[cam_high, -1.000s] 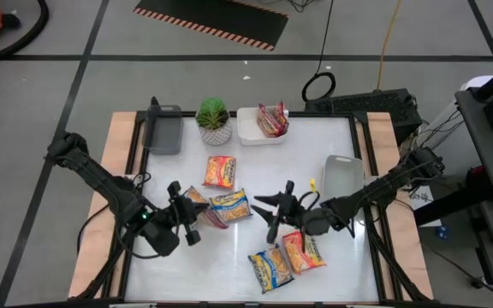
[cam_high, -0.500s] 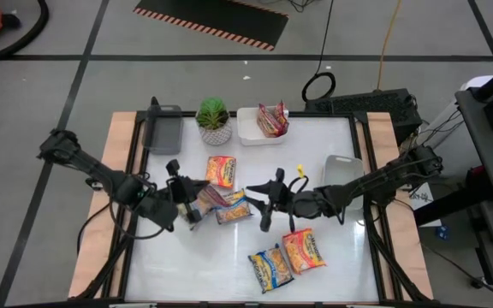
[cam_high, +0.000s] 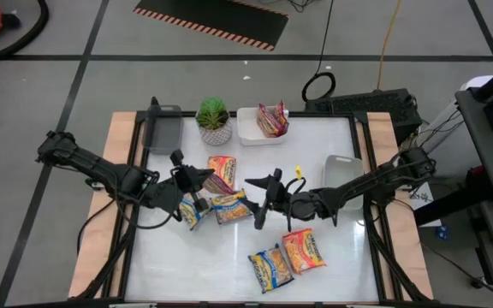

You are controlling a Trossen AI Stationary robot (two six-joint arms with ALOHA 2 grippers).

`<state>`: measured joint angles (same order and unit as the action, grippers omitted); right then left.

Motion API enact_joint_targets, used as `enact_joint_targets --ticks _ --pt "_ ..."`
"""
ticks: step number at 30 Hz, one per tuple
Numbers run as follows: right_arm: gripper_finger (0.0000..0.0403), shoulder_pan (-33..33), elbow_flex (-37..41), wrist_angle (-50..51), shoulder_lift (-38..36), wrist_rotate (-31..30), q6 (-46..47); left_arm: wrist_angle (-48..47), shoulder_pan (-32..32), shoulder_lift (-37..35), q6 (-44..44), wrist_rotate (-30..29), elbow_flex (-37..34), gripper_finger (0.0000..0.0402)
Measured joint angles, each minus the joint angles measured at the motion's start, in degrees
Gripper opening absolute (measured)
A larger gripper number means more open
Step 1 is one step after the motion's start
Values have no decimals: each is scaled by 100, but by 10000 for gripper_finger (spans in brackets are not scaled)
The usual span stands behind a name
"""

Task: Sort Maruchan noodles
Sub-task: Put the red noodle pack into the white bin

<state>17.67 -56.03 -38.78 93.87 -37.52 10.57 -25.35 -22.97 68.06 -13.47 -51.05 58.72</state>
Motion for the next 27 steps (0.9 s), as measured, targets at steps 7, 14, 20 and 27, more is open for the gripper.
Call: enact_joint_targets --ticks 7,14,20,27 --pt "265 -50 -338 -937 813 -183 -957 -2 48 2 -24 0 0 0" --pt "261 -66 -1231 -750 1500 -265 -1360 -175 -208 29 -338 2 0 0" --pt "261 -188 -1809 0 1781 -266 -953 -490 -477 28 -688 -108 0 1" --pt "261 -417 -1941 266 1862 426 -462 -614 -681 28 -933 -157 0 1"
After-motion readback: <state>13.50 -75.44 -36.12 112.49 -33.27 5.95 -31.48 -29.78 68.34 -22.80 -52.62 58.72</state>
